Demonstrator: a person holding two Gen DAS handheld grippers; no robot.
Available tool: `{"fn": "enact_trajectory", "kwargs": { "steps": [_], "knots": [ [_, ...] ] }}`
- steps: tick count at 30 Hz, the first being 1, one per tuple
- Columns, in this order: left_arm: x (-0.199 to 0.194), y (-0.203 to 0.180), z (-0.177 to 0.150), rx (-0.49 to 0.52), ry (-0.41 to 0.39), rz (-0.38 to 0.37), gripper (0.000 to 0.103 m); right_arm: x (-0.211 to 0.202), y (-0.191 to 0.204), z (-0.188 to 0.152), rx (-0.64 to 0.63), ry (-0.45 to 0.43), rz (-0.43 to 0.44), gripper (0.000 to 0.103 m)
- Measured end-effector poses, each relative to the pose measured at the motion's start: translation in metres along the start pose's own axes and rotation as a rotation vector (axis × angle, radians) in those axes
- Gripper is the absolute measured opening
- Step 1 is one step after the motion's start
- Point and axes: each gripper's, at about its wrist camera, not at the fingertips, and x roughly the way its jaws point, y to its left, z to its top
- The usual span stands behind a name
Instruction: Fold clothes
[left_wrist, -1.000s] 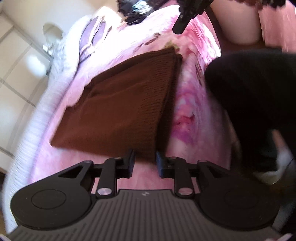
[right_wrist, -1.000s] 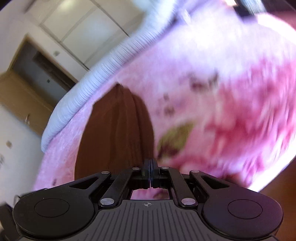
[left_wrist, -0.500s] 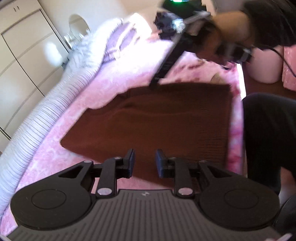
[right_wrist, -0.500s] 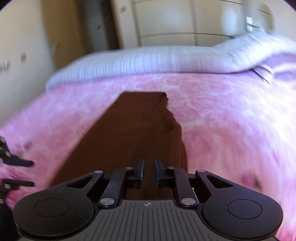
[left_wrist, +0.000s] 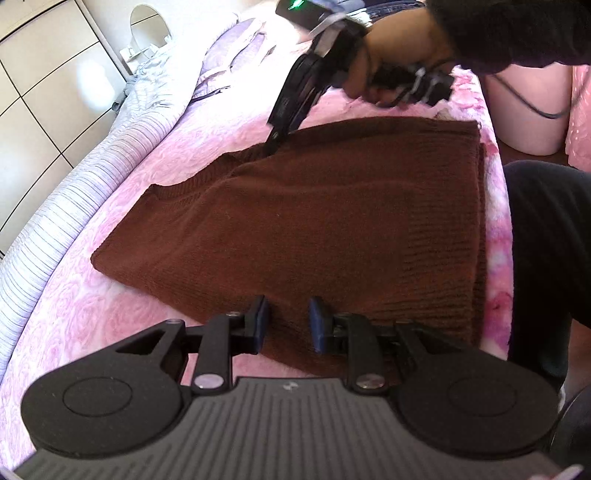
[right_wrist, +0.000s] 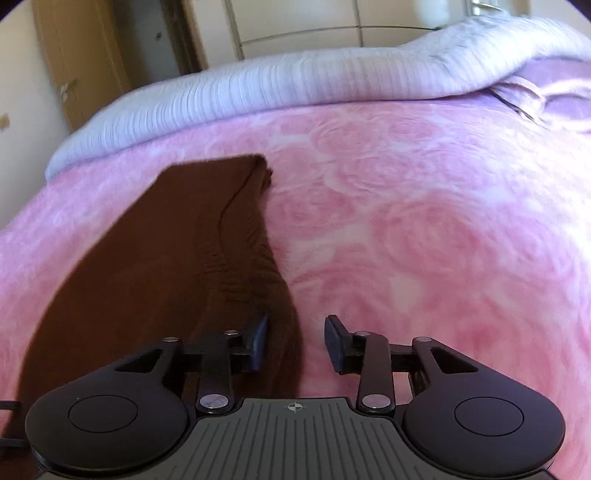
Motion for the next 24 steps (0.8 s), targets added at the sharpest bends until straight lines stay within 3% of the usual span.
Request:
{"fn": "enact_trajectory", "kwargs": {
  "steps": [6,9,11,15,18,21,24],
  "knots": [
    [-0.031,-0.004,-0.004,-0.018,-0.035,0.055,0.022,-0.082,0.034,-0.025,-0.094,-0.095,0.045,0.037],
    [-0.04,-0.011,-0.015,-0.051,-0.025,0.053,0.022,-0.111,0.052,-0.053,-0.127,-0.084,0.138,0.038],
    [-0.04,-0.015,-0.021,-0.079,-0.018,0.038,0.022,-0.119,0.059,-0.075,-0.137,-0.047,0.155,0.038],
    [-0.03,-0.02,-0.032,-0.077,0.017,0.036,0.022,-0.111,0.054,-0.109,-0.101,0.048,0.056,0.038],
    [-0.04,-0.022,-0.036,-0.062,0.009,0.061,0.024,-0.13,0.063,-0.112,-0.099,0.021,0.061,0.039],
    [-0.05,-0.024,-0.041,-0.057,-0.005,0.09,0.034,-0.154,0.094,-0.118,-0.277,-0.036,0.078,0.043],
    [-0.056,-0.028,-0.047,-0.038,-0.017,0.111,0.043,-0.163,0.128,-0.142,-0.51,-0.067,0.095,0.054]
  ]
}}
